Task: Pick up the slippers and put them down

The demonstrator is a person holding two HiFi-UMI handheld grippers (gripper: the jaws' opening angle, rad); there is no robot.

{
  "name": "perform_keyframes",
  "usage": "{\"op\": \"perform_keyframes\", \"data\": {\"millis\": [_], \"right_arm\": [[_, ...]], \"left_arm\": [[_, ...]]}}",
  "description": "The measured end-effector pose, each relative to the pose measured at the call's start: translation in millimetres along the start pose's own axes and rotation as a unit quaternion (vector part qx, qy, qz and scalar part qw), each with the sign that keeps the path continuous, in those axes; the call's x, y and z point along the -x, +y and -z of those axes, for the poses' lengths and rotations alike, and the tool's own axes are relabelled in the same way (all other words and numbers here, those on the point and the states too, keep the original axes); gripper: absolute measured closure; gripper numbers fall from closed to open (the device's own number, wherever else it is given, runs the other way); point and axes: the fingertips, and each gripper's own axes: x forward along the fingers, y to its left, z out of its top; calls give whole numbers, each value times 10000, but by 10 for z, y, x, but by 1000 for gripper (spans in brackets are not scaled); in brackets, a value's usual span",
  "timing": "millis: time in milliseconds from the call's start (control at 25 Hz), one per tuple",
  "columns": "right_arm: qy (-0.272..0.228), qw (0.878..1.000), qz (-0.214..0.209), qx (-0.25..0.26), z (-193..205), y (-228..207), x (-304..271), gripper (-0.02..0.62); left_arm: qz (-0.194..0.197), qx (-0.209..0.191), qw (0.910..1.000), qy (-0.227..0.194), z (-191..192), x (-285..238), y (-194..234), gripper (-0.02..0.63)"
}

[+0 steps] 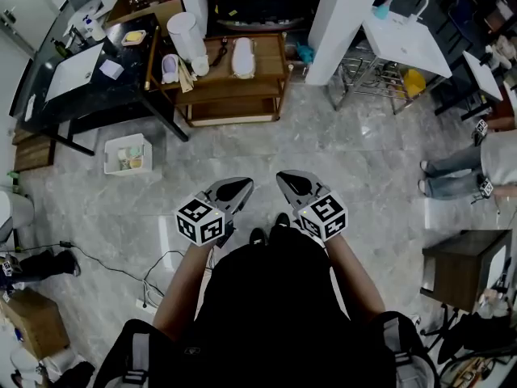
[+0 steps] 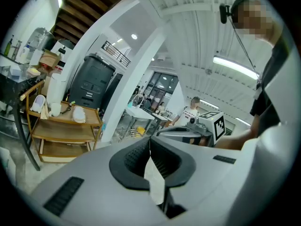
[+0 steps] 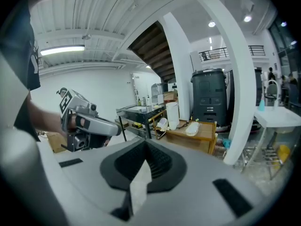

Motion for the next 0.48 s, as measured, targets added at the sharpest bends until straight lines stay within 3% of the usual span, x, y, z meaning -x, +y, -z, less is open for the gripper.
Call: {"op": "perform_keyframes", "data": {"millis": [480], "right_arm": [[38, 10000, 22, -46, -19, -377, -206, 588]], "left_arm": [[-217, 82, 9997, -23, -79, -131, 296, 594]]}}
